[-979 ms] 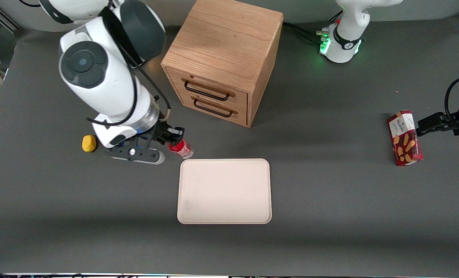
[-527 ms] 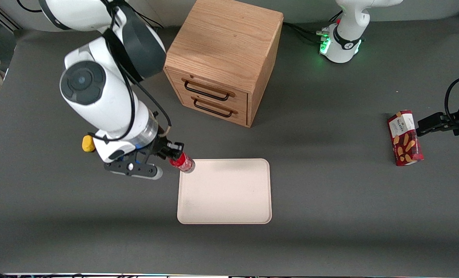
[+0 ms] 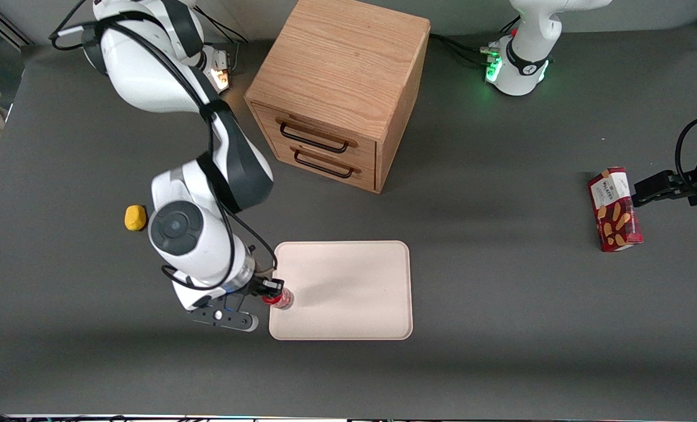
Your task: Place coke bottle on tray
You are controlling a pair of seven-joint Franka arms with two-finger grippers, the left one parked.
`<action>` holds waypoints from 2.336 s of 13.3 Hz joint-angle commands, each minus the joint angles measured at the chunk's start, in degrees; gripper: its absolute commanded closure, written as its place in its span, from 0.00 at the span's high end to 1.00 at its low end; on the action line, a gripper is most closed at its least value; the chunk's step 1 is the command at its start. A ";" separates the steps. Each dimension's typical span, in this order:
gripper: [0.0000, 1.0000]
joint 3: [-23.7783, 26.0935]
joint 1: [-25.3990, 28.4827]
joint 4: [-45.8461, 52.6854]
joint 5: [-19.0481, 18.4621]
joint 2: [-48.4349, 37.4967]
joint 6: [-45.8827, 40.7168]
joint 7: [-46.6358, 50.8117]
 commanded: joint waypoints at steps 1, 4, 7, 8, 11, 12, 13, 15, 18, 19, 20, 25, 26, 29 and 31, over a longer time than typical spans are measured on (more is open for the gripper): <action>0.00 -0.51 0.34 -0.36 0.23 1.29 3.30 -0.57; 0.00 -0.51 0.34 -2.65 0.32 1.64 3.85 -0.56; 0.00 -0.50 0.34 -3.80 0.58 1.65 4.90 -0.30; 0.00 -0.50 0.34 -3.80 0.67 1.65 4.90 0.05; 0.94 -0.50 0.34 -3.80 0.58 1.30 4.90 1.01; 1.00 -0.50 0.43 -3.80 0.58 0.68 4.12 1.19; 1.00 -0.42 0.43 -3.80 0.58 -0.97 2.46 1.28; 1.00 -0.33 0.34 -3.63 0.49 -6.23 -8.13 1.98; 1.00 -0.33 0.34 -3.71 0.14 -16.51 -22.82 1.90; 1.00 -0.42 0.34 -3.71 -0.03 -19.51 -26.35 1.72; 1.00 -0.50 -0.01 -3.80 -0.04 -22.58 -29.43 1.11; 1.00 -0.51 -6.94 -18.08 -2.04 -38.49 -34.39 -13.44; 1.00 -0.50 -8.26 -21.43 -3.10 -40.87 -32.21 -16.53; 1.00 -0.68 -13.88 -31.54 -3.20 -47.46 -25.79 -27.42; 1.00 -0.59 -16.35 -38.13 -3.20 -51.77 -21.22 -31.40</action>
